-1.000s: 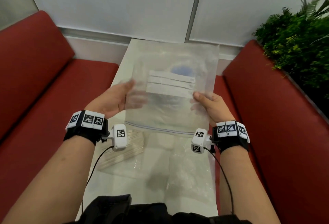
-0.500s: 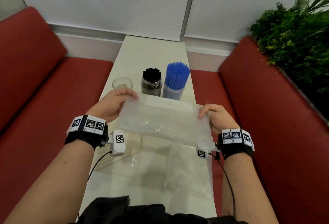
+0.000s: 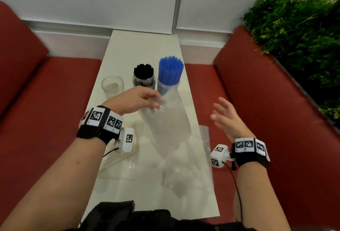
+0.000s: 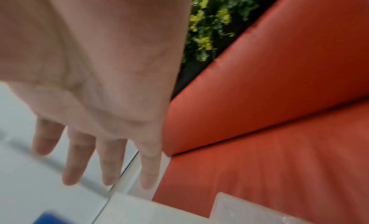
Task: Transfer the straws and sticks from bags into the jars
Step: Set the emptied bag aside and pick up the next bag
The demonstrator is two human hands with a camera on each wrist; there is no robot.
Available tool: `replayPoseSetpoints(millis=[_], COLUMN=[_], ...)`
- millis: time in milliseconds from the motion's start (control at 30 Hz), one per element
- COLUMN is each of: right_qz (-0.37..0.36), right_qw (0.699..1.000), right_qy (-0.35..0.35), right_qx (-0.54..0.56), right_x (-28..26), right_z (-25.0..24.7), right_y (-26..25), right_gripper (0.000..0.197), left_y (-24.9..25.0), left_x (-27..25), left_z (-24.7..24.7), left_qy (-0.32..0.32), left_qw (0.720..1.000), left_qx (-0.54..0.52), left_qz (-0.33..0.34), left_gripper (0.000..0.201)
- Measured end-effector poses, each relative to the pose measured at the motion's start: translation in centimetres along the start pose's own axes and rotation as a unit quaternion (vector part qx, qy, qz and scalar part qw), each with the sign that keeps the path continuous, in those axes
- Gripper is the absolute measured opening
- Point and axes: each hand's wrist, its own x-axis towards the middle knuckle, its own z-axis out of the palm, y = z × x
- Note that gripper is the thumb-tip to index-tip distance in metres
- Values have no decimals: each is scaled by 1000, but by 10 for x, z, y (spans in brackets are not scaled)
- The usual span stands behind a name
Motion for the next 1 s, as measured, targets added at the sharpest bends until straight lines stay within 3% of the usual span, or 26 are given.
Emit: replayPoseSetpoints(millis=[67,133,167,233,300,367,400,467,533,600,667,767,833,900,967,1000], right_qz=[15,46,58,63,63,59,60,79,125,194,271,331,282,179,119,122], right_qw=[994,982,983,994,998,998,998,996,989,973,943,909,892,879,866,854], right_qy=[-105,-176,-164,-77,-6,14,13,17,64,119,116,114,153,141,48,-11], right_qx=[-23,-58,-64,-50,1,25,24,30,44,-38,-152,-227,-318,-420,-484,-506], right_x=[2,2,0,-6,-9,-8,-6,-2,0,0,-3,-7,-6,-5,-2,-1], right_z=[23,41,44,38,27,21,20,17,12,10,12,19,23,32,45,50], right_y=[1,11,17,32,43,47,50,60,78,104,132,159,166,170,175,177], right_gripper=[90,73,58,37,37,43,45,50,60,53,44,58,63,56,43,37], left_y=[26,45,52,56,48,32,20,-8,-37,-67,-95,-130,-145,-153,-160,-161], left_x=[14,27,31,42,53,60,63,68,72,75,75,70,65,61,59,59], left_z=[16,30,35,40,46,64,78,106,132,153,171,200,214,221,228,229], left_qy=[-117,-166,-150,-55,30,13,-5,12,50,67,59,28,7,-15,-58,-84], left_qw=[990,980,984,996,993,990,987,976,962,957,964,945,923,918,915,911], left_qx=[78,101,75,-29,-110,-132,-142,-177,-196,-164,-46,173,285,312,320,329], left_qz=[18,41,55,71,40,-45,-78,-125,-181,-228,-256,-275,-258,-246,-239,-234], left_gripper=[23,23,24,41,83,125,131,122,106,102,101,93,66,37,33,37])
